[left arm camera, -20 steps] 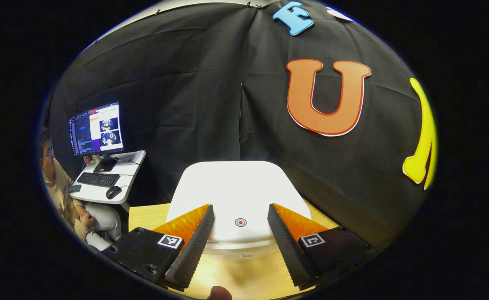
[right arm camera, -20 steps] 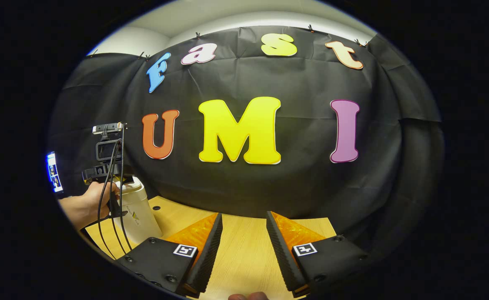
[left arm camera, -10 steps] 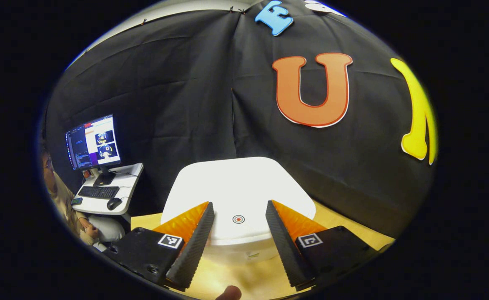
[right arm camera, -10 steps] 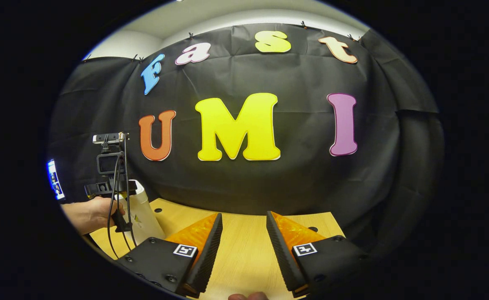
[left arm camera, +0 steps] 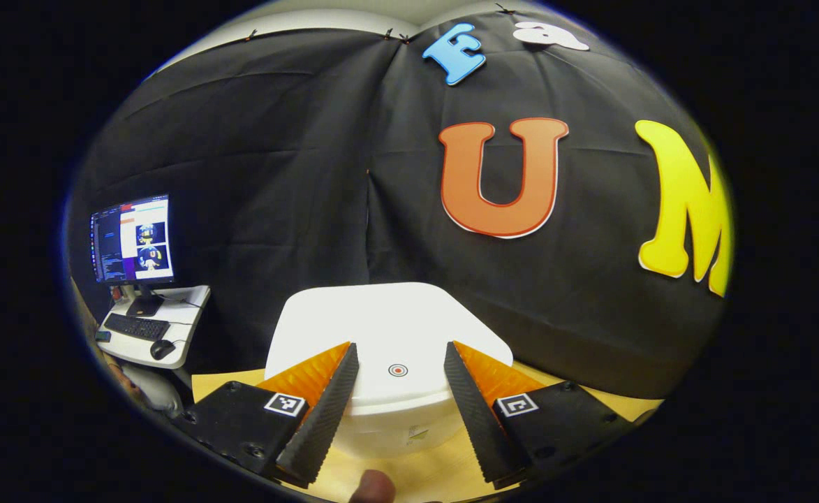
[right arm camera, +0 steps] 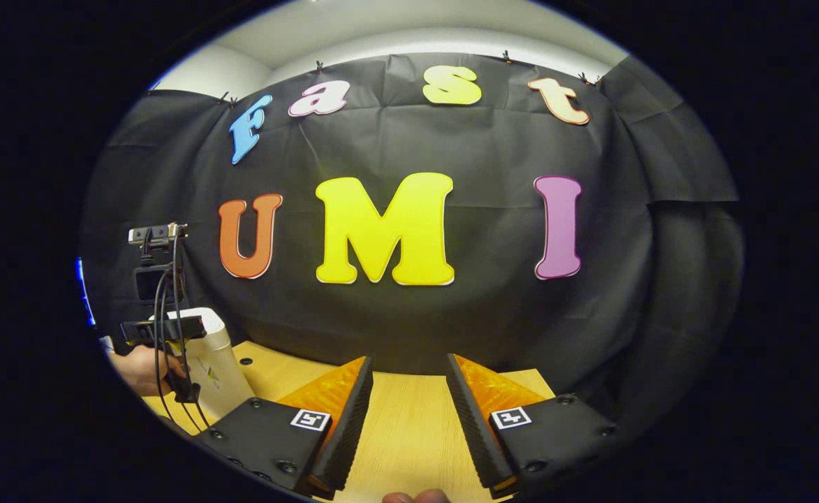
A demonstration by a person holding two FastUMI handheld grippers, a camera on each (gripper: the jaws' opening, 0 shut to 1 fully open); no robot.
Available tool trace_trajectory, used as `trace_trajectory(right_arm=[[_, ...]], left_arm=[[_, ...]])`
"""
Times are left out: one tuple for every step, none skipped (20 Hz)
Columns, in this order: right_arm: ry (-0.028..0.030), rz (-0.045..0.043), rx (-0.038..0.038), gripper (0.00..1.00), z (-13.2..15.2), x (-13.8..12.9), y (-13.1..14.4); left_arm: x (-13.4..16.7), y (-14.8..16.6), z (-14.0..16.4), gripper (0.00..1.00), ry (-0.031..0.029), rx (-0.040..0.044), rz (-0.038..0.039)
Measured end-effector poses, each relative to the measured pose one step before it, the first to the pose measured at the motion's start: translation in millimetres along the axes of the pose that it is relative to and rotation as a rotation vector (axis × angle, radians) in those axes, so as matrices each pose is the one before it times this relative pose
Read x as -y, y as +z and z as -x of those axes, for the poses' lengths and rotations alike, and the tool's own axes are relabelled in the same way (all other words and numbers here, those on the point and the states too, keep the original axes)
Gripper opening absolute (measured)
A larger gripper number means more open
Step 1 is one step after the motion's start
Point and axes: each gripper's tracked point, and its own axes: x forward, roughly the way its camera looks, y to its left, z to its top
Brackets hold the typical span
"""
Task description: Press the lid of the desktop garbage bin to open it, pick up the crumpled paper on the desktop and throw it into the bin, then pick up the pop can on the desktop and drop it into the bin, and finally close the garbage bin lid.
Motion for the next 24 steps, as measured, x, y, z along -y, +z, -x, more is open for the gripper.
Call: trace_trajectory(right_arm=[[0.00282, 0.00378, 0.01166, 0.68, 1.66, -7.02, 4.09], [0.00191, 0.00746, 0.01193, 0.69, 1.69, -6.83, 3.11], [0.00136, 0.00924, 0.01068, 0.68, 1.21, -5.37, 3.92], [-0.00707, 0.00554, 0.00829, 0.68, 2.64, -2.81, 3.58], [-0.00728, -0.00178, 0.00878, 0.68, 2.13, -1.66, 4.27], [-0.00809, -0.00368, 0.01150, 0.67, 2.05, -2.60, 4.38], [-0.00889, -0.00112, 0.01324, 0.69, 1.60, -2.61, 5.17], [-0.00675, 0.00040, 0.01370, 0.69, 2.35, -2.24, 6.05], [-0.00255, -0.00078, 0.01393, 0.70, 1.70, -3.47, 6.02], [-0.00195, -0.00271, 0.01350, 0.71, 1.55, -2.40, 4.38], [-0.00374, 0.00035, 0.00938, 0.69, 0.23, -2.22, 3.06], [-0.00798, 0.00270, 0.00741, 0.69, 1.03, 0.33, 2.33], [-0.00683, 0.00094, 0.00814, 0.70, 1.37, -0.45, 2.54], [-0.00882, 0.00059, 0.00728, 0.70, 2.40, -0.06, 2.87], [-0.00696, 0.00223, 0.00626, 0.70, 1.59, -0.07, 1.82], [-0.01024, 0.00265, 0.00575, 0.70, 1.67, 0.16, 1.46], [-0.00706, -0.00003, 0.00503, 0.72, 1.28, -0.19, 2.00], [-0.00448, -0.00177, 0.00586, 0.75, 1.34, -0.80, 0.85], [-0.00315, 0.00026, 0.00639, 0.75, 0.79, -1.31, 1.68], [0.00123, 0.00252, 0.00479, 0.75, 1.52, -1.78, 0.73], [0.00062, 0.00374, 0.00438, 0.74, 0.70, -1.91, 0.31], [0.00153, -0.00007, 0.00280, 0.75, 0.34, -1.26, -0.07], [0.00431, -0.00350, 0.00178, 0.74, -0.30, -2.32, -0.98], [0.00172, -0.00210, 0.00163, 0.75, -0.40, -1.65, -0.12]], left_arm=[[4.27, 1.08, 4.90, 0.84, -0.05402, 0.00149, 0.00905], [6.57, 7.35, 7.30, 0.85, -0.05738, 0.02022, 0.01247], [7.69, 13.19, 5.49, 0.85, -0.05109, 0.03206, -0.00066], [6.08, 16.65, 5.64, 0.85, -0.04805, 0.04026, -0.01647], [7.69, 15.80, 3.43, 0.85, -0.04168, 0.04033, -0.02409], [7.06, 15.33, 3.92, 0.85, -0.04276, 0.03453, -0.01944], [5.67, 11.69, 7.57, 0.84, -0.04217, 0.02474, -0.01256], [9.31, 8.51, 5.78, 0.84, -0.05640, 0.01514, 0.00173], [10.54, 3.56, 11.17, 0.84, -0.05763, 0.00222, 0.00657], [12.87, 8.43, 8.84, 0.85, -0.05298, 0.00549, -0.00625], [13.01, 1.10, 2.51, 0.85, -0.04277, 0.00530, -0.00888], [14.06, 6.33, 8.76, 0.85, -0.04166, 0.01479, -0.01047], [10.76, 4.62, 9.35, 0.86, -0.04035, 0.01893, -0.01188], [7.38, 2.56, 7.45, 0.86, -0.03686, 0.01090, -0.00410], [9.90, 2.18, 5.72, 0.86, -0.03335, 0.01314, -0.00340], [9.78, 1.37, 4.68, 0.86, -0.03221, 0.00701, -0.00193], [7.25, -1.34, 5.63, 0.86, -0.02040, -0.00096, -0.00051], [4.21, 0.95, 3.98, 0.86, -0.01542, 0.00200, 0.00143], [5.46, 2.04, 5.22, 0.86, -0.01778, 0.00509, 0.00154], [5.36, 2.58, 5.50, 0.87, -0.01096, 0.00821, -0.01110], [3.56, 2.25, 6.14, 0.87, -0.00229, 0.01157, -0.01893], [1.76, 1.04, 3.29, 0.87, -0.00306, 0.00497, -0.01517], [1.89, -0.02, 4.48, 0.87, -0.00726, 0.00397, -0.00471], [1.84, 1.49, 2.66, 0.87, -0.01034, 0.00612, 0.00469]])
